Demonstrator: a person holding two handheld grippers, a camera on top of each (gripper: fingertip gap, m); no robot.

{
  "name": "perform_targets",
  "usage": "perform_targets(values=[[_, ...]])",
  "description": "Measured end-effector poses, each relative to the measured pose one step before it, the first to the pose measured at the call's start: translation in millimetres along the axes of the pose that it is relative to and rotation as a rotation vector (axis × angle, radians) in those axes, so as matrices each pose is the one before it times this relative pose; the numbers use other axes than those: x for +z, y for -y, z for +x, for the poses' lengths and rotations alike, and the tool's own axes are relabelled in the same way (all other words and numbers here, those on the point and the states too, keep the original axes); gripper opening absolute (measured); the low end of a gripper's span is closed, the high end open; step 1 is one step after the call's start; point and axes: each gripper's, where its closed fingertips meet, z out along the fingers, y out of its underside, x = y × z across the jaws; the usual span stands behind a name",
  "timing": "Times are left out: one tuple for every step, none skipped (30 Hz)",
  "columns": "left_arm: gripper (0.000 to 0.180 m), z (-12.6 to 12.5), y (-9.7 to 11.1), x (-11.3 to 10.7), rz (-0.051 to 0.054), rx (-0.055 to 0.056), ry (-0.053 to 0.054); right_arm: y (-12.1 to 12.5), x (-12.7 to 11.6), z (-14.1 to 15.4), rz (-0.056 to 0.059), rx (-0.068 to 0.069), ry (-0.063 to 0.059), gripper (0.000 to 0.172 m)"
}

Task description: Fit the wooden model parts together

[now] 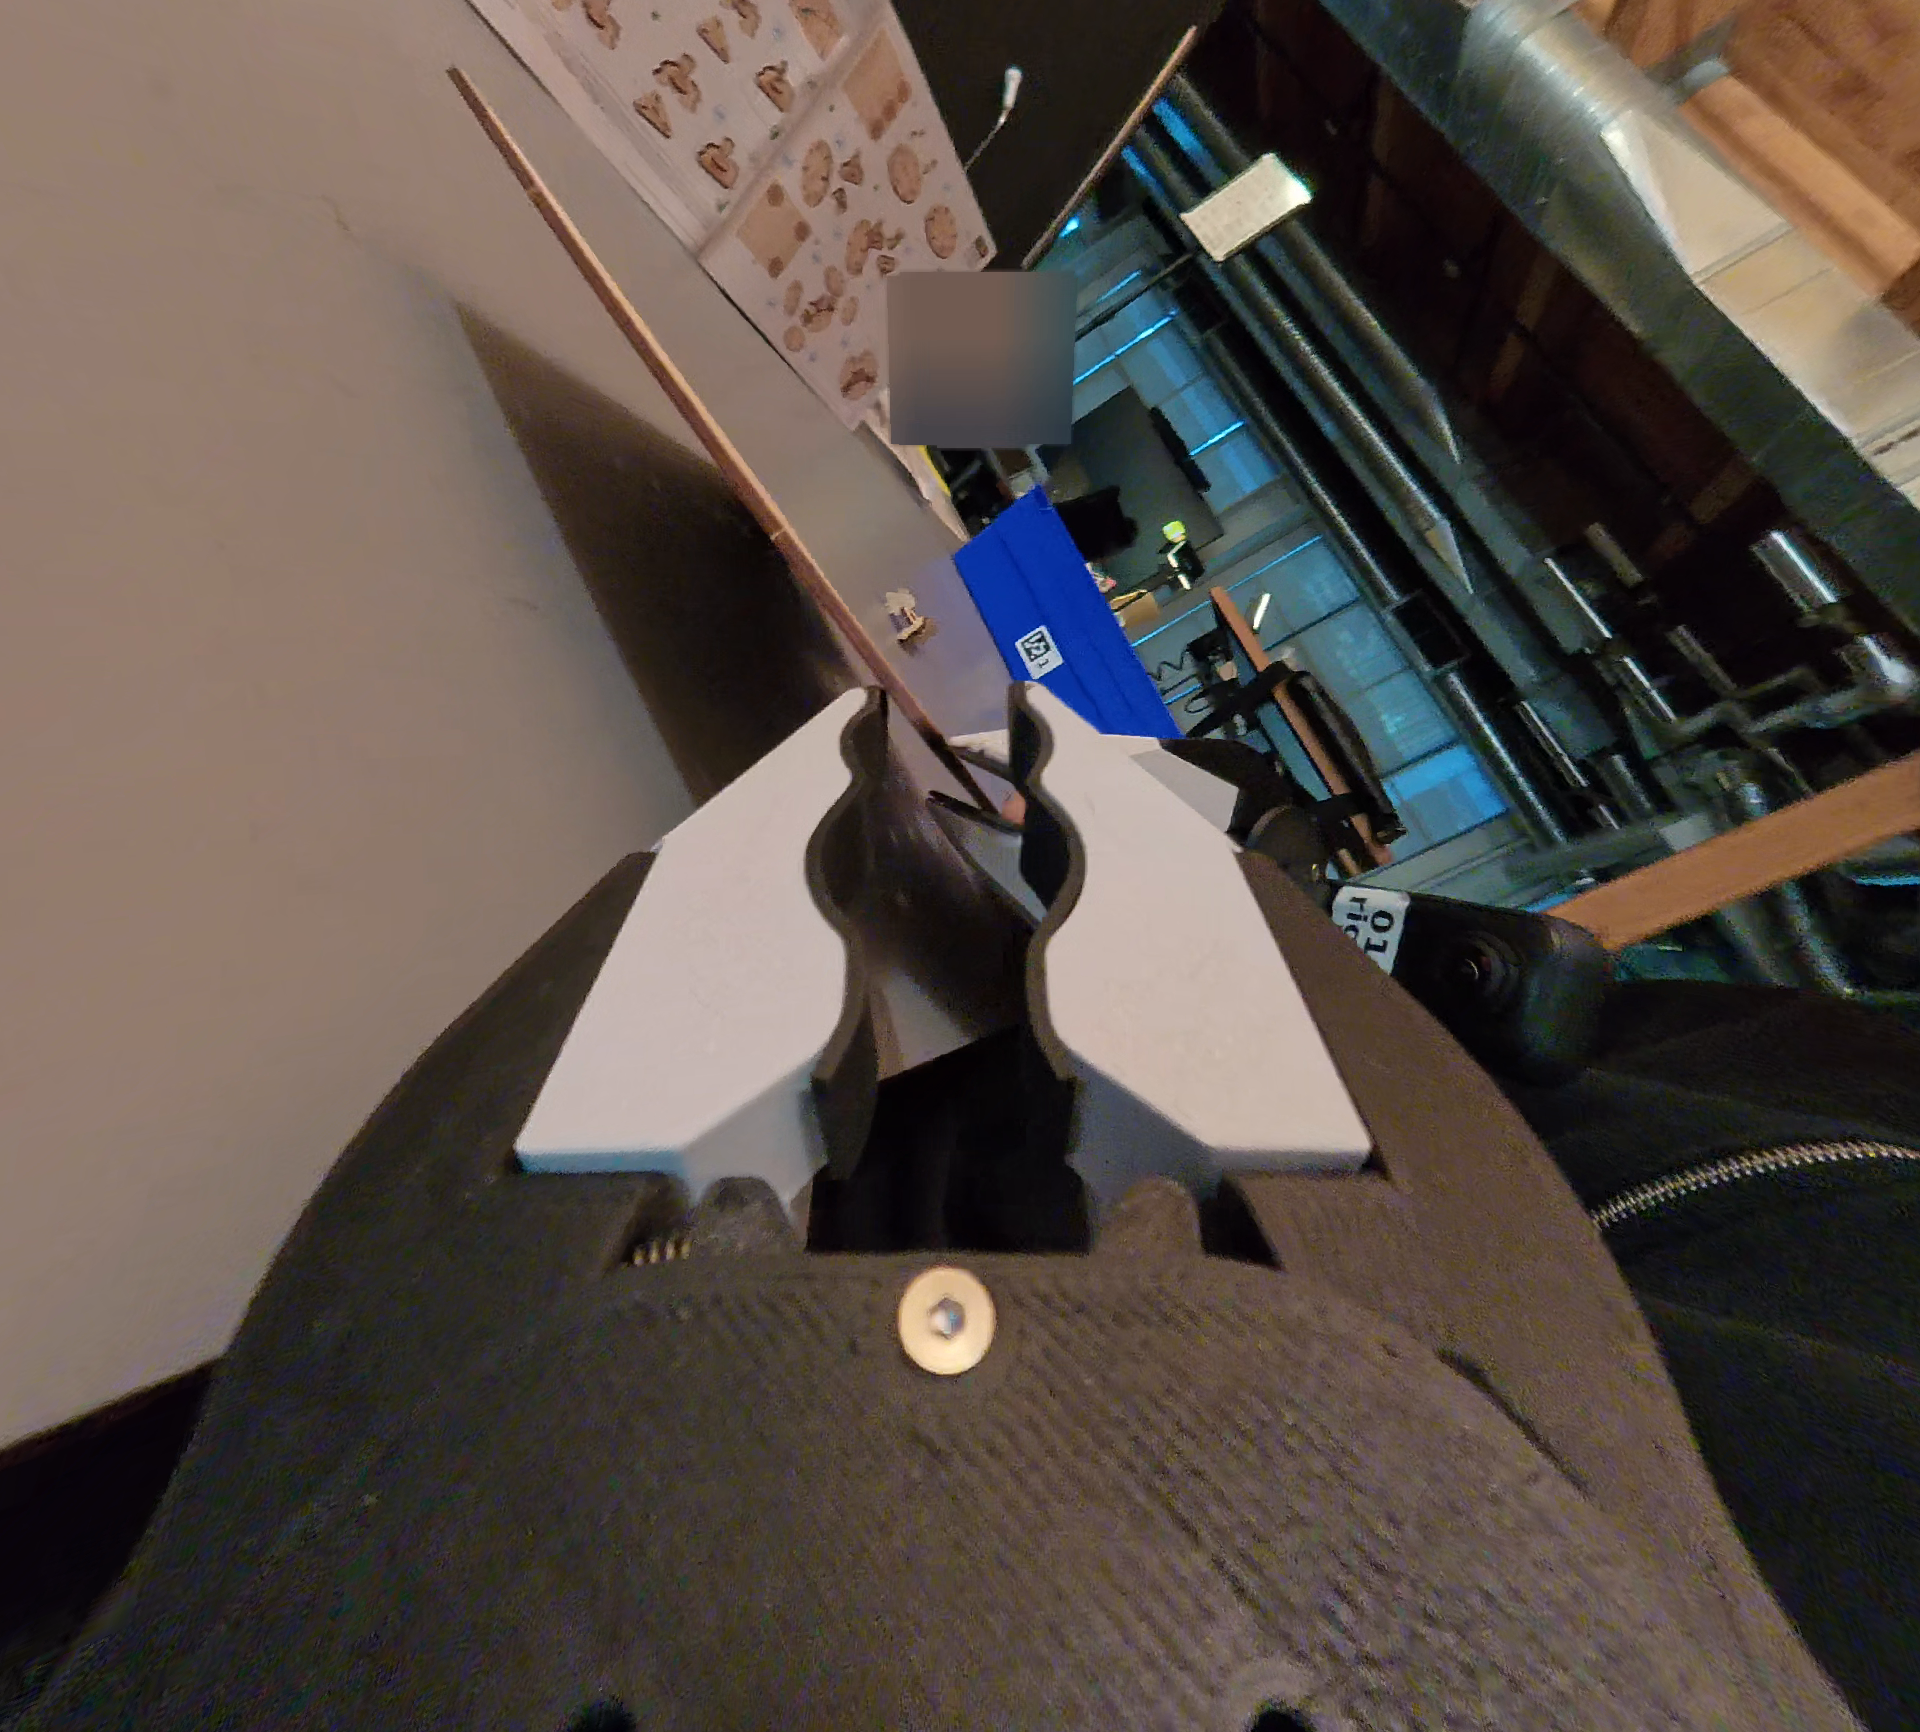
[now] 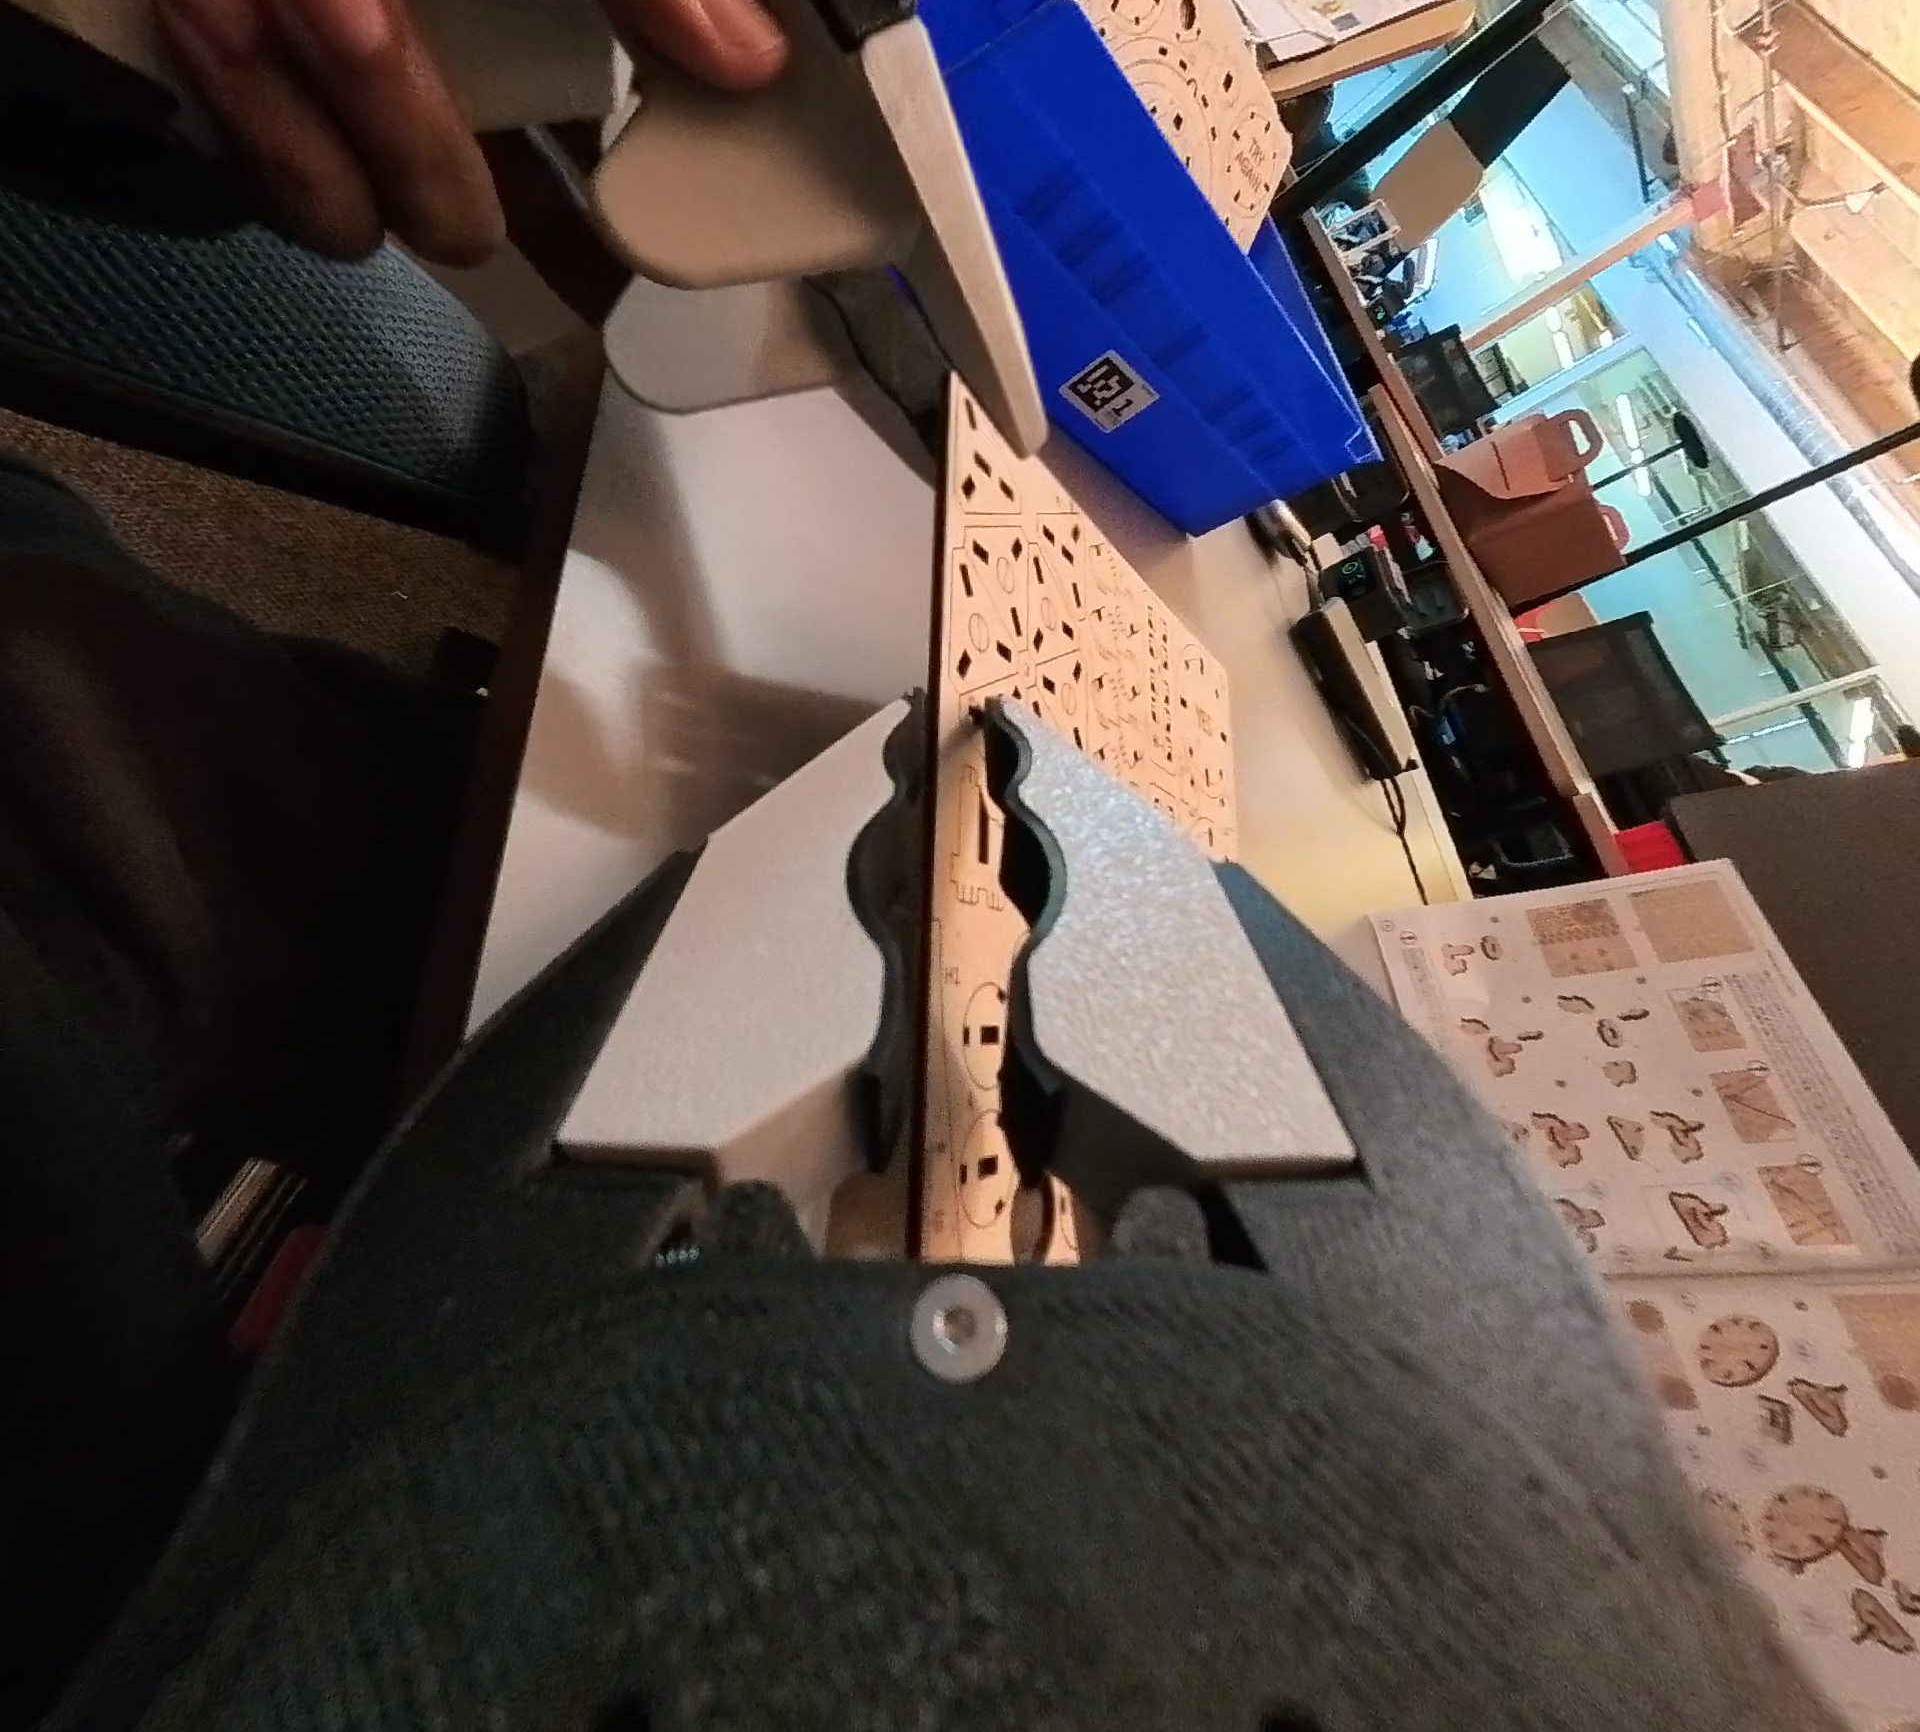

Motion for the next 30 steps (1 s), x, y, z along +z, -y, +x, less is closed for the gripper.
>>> perform_targets(values=[[0.026, 0.1, -2.09, 2.74, -0.0048, 0.0013, -0.0074, 0.04, 0.2, 0.09, -0.0015, -0.0024, -0.0012, 0.008], [0.03, -0.96, -2.92, 3.06, -0.0114, 0.0019, -0.0001, 0.2, -0.02, 0.43, -0.0005, -0.006, -0.0057, 0.008], [0.029, -0.37, -3.04, 2.67, -0.0154, 0.0033, -0.0025, 0.47, -0.24, 0.79, 0.0008, -0.0081, -0.0085, 0.008], [0.029, 0.23, -1.22, 1.4, -0.0078, 0.0097, 0.0002, 0.58, -0.43, 1.05, 0.0021, -0.0075, -0.009, 0.008], [0.03, -0.41, 0.24, 0.3, -0.0008, 0.0156, 0.0097, 0.43, -0.37, 0.72, 0.0019, -0.0052, -0.0068, 0.007], [0.029, -1.55, -0.43, 0.32, -0.0059, 0.0144, 0.0166, 0.22, -0.04, 0.45, 0.0007, -0.0019, -0.0032, 0.007], [0.029, -1.02, -1.73, 0.81, -0.0144, 0.0101, 0.012, -0.03, 0.11, 0.0, -0.0009, 0.0002, -0.0002, 0.007], [0.027, -0.39, -2.54, 1.47, -0.0189, 0.0073, 0.0067, 0.08, 0.23, -0.05, -0.0013, 0.0008, 0.0002, 0.007], [0.024, -0.44, -2.84, 1.93, -0.0185, 0.0048, 0.0062, -0.06, 0.15, 0.01, -0.0007, -0.0007, -0.0004, 0.007], [0.023, 0.52, -1.71, 1.87, -0.0106, 0.0008, 0.0005, -0.3, 0.3, -0.17, -0.0026, -0.0039, -0.0008, 0.006], [0.019, 1.59, -0.24, 1.73, 0.0004, -0.0007, -0.0061, -0.38, 0.16, -0.16, -0.0021, -0.0062, -0.0021, 0.007], [0.014, 1.53, -0.09, 1.75, 0.0016, -0.0049, -0.008, -0.29, 0.15, -0.14, -0.0023, -0.0086, -0.0036, 0.007], [0.012, 0.54, -0.39, 1.79, -0.0009, -0.0121, -0.0047, -0.74, 0.24, 0.05, -0.0042, -0.0101, -0.0044, 0.006], [0.012, -0.13, 0.12, 1.29, 0.0013, -0.0117, -0.0023, -0.61, 0.28, 0.54, -0.0034, -0.0094, -0.0083, 0.006], [0.011, 0.18, 1.04, 0.31, 0.0066, -0.0043, -0.005, -0.3, 0.04, 0.82, 0.0005, -0.0075, -0.0084, 0.006], [0.011, 0.18, 0.98, 0.19, 0.0058, 0.0024, -0.0033, 0.49, 0.09, 0.83, 0.0052, -0.0036, -0.0081, 0.006], [0.011, -1.04, 1.75, -0.3, 0.0111, 0.0032, 0.0056, 1.39, -0.49, 1.63, 0.0107, -0.0005, -0.0117, 0.007], [0.011, -1.09, 2.71, -0.85, 0.0176, 0.0025, 0.007, 2.84, -1.46, 2.84, 0.021, 0.0034, -0.0182, 0.01], [0.011, -0.71, 2.95, -0.83, 0.0178, -0.0018, 0.0045, 3.37, -2.0, 2.96, 0.0273, 0.011, -0.0146, 0.011], [0.012, -0.63, 2.48, -0.73, 0.0138, -0.0055, 0.0037, 2.63, -1.85, 2.99, 0.0253, 0.0192, -0.0102, 0.012], [0.012, -0.64, 1.6, -0.45, 0.0075, -0.0062, 0.0042, 1.48, -1.52, 3.31, 0.0177, 0.0254, -0.0083, 0.014], [0.012, -0.91, 0.76, -0.17, 0.0024, -0.0042, 0.0066, 0.74, -1.28, 4.05, 0.0124, 0.0309, -0.0097, 0.013], [0.012, -0.62, 0.24, -0.16, -0.0004, -0.0001, 0.0057, 0.56, -1.15, 3.82, 0.0119, 0.0352, -0.0059, 0.012], [0.011, -1.09, 0.14, -0.18, -0.0015, 0.0017, 0.0096, 0.4, -0.87, 3.25, 0.011, 0.0398, -0.0006, 0.013], [0.009, -1.07, 0.45, -0.18, -0.0005, 0.0035, 0.0094, 0.4, -0.84, 3.09, 0.0091, 0.0422, 0.001, 0.013], [0.008, -0.67, 1.13, -0.33, 0.0014, 0.0052, 0.008, 0.59, -0.98, 3.63, 0.0101, 0.0429, -0.0015, 0.013], [0.008, -0.71, 1.96, -0.18, 0.0028, 0.0101, 0.0096, 1.13, -1.23, 4.01, 0.0133, 0.045, -0.0023, 0.013], [0.008, 0.12, 2.57, 0.27, 0.0026, 0.0164, 0.0062, 1.21, -1.38, 4.17, 0.0146, 0.0471, -0.0026, 0.013], [0.008, 0.81, 3.04, 0.54, 0.0017, 0.0189, 0.003, 1.0, -1.33, 4.58, 0.0135, 0.048, -0.0035, 0.013], [0.009, 0.87, 3.6, 0.79, 0.0026, 0.0178, -0.0001, 0.75, -1.24, 4.7, 0.0122, 0.0492, -0.0035, 0.013]])
